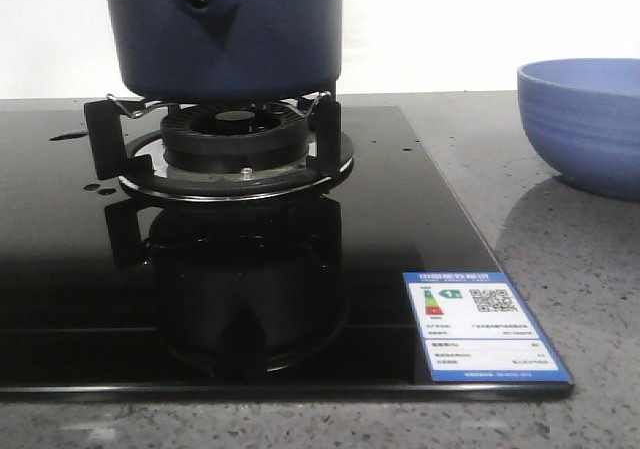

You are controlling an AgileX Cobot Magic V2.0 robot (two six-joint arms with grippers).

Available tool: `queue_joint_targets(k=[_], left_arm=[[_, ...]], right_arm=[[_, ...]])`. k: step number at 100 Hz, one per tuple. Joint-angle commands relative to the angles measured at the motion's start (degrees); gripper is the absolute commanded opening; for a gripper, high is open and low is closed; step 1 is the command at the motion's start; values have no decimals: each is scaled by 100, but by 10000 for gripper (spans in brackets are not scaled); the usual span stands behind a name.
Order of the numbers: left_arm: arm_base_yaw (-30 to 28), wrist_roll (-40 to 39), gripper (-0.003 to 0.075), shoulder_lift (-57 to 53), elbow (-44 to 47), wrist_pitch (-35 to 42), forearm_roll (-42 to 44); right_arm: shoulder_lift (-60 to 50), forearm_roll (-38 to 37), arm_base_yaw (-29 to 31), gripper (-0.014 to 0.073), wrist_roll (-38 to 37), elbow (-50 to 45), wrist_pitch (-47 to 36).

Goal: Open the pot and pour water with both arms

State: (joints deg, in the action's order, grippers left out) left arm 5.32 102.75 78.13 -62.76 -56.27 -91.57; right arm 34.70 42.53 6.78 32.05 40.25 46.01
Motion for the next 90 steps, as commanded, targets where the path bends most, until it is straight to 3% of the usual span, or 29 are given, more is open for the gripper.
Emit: queue_joint_targets(k=[1,28,63,90], left_arm=[[-21,265,536,-22,-187,77,-398],[-8,797,536,516,-295,199,-839],[51,797,536,1205,-1015,-292,-812],[64,709,536,1205,-1029,-606,-602]], right_arm=[[1,162,-72,377,78,200,-300],[1,162,-123,377,78,200,-269],[1,149,-123,377,78,200,-269],[13,138,-123,377,78,200,-291]])
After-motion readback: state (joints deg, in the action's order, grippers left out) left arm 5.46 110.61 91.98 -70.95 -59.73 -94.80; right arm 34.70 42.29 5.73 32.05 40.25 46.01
